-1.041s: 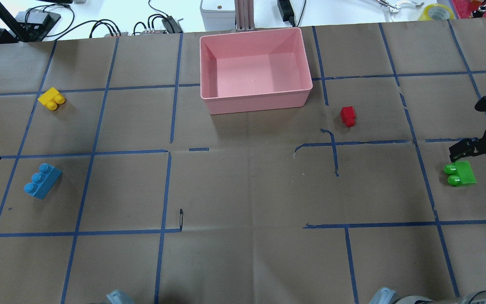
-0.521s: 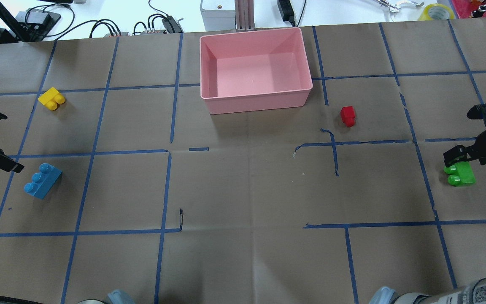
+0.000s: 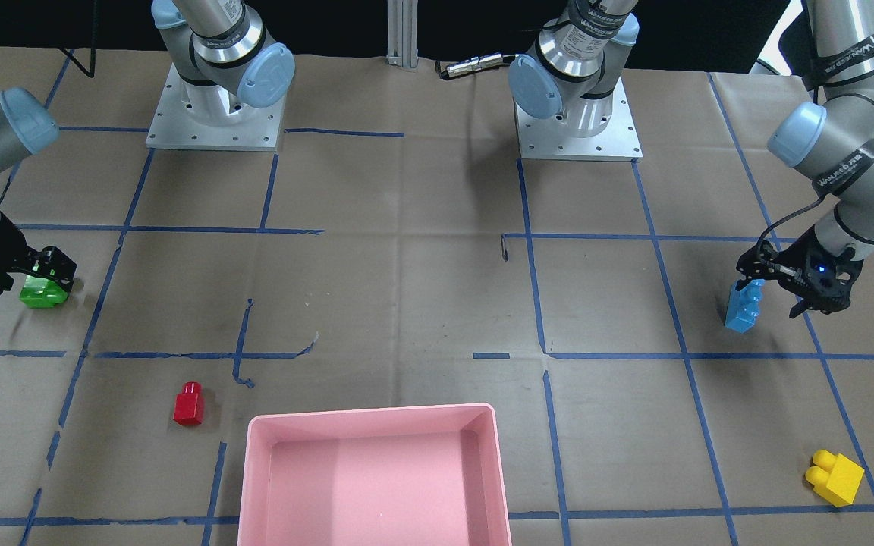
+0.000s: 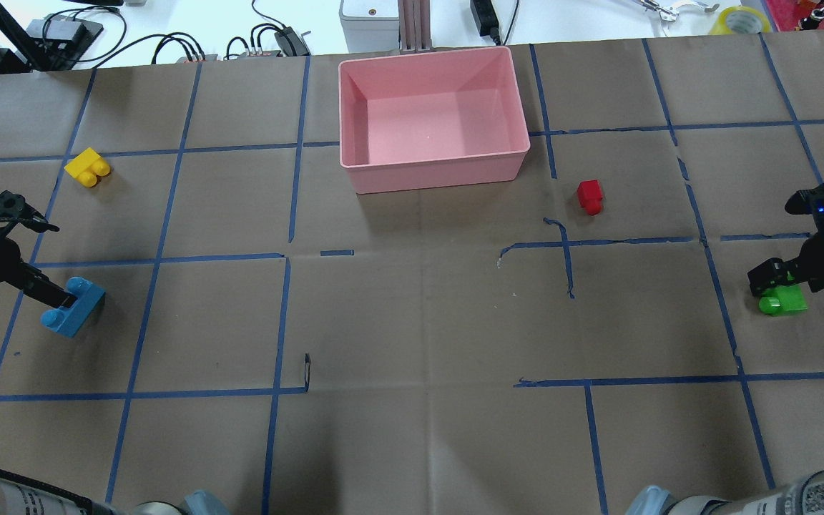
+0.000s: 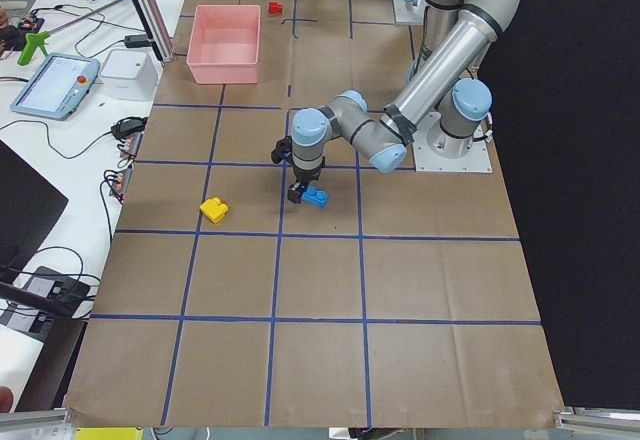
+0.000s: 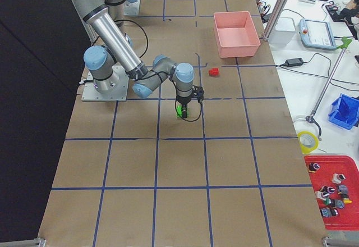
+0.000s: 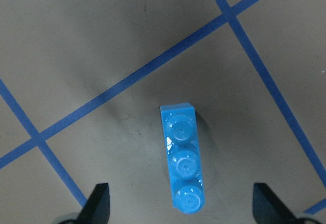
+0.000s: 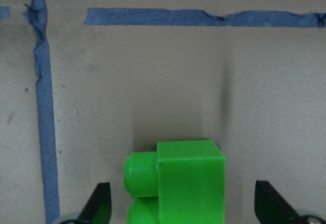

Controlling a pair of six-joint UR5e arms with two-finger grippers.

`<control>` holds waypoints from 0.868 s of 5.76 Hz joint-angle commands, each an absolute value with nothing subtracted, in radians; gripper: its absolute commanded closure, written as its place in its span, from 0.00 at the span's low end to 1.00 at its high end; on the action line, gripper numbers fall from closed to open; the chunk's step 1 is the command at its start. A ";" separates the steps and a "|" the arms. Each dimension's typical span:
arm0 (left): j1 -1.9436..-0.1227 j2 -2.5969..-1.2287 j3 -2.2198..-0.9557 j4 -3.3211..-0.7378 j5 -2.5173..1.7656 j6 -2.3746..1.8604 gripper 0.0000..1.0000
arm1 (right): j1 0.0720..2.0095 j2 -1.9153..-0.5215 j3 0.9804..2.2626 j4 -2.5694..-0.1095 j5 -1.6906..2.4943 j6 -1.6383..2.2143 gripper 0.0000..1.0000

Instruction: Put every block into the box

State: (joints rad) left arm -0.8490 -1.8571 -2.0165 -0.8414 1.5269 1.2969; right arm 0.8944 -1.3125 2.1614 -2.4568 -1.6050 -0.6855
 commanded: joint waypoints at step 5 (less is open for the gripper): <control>-0.856 -1.908 -2.051 -0.709 1.511 1.293 0.48 | 0.896 -1.353 2.122 -2.339 -1.680 -0.687 0.94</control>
State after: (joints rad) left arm -0.8537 -1.9168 -2.0529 -0.7101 1.5118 1.2933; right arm 0.8945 -1.3275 2.1538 -2.4037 -1.6623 -0.6869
